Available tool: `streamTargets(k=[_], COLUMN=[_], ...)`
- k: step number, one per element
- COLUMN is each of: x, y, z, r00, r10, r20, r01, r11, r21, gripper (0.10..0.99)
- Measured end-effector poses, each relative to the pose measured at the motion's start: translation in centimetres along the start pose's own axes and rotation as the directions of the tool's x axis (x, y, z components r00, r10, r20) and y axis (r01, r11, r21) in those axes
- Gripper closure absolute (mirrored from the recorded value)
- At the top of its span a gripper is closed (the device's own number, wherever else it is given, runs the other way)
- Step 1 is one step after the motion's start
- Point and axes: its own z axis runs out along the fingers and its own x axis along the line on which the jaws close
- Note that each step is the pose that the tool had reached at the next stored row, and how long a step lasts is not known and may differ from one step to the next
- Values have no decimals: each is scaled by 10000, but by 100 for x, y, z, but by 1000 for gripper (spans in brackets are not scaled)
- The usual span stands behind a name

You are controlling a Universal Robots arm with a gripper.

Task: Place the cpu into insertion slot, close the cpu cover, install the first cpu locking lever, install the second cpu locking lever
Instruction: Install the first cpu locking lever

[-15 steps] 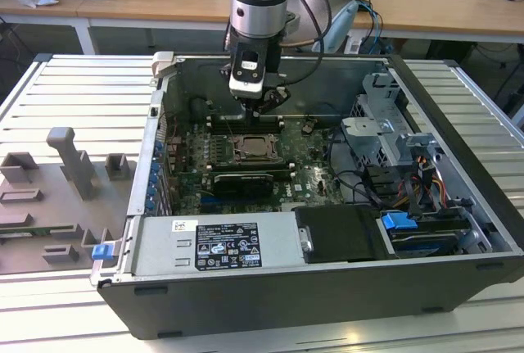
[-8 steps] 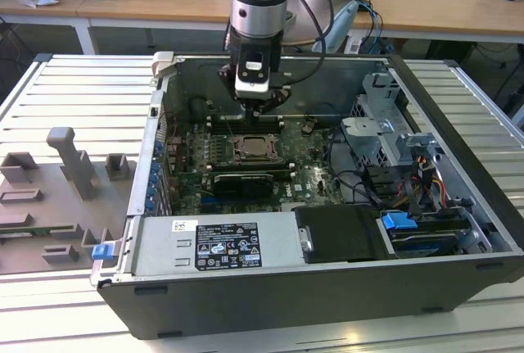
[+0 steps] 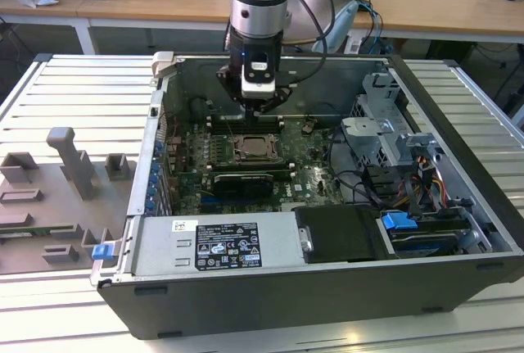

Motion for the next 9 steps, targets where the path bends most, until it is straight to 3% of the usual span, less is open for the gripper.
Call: streamTargets(k=[4,9], x=[0,0], y=[0,0], z=[0,0], r00=[9970,9804], r10=[-773,-1969], r20=[-26,-68], r01=[773,1969], r11=[9970,9804], r21=[12,26], gripper=[980,980])
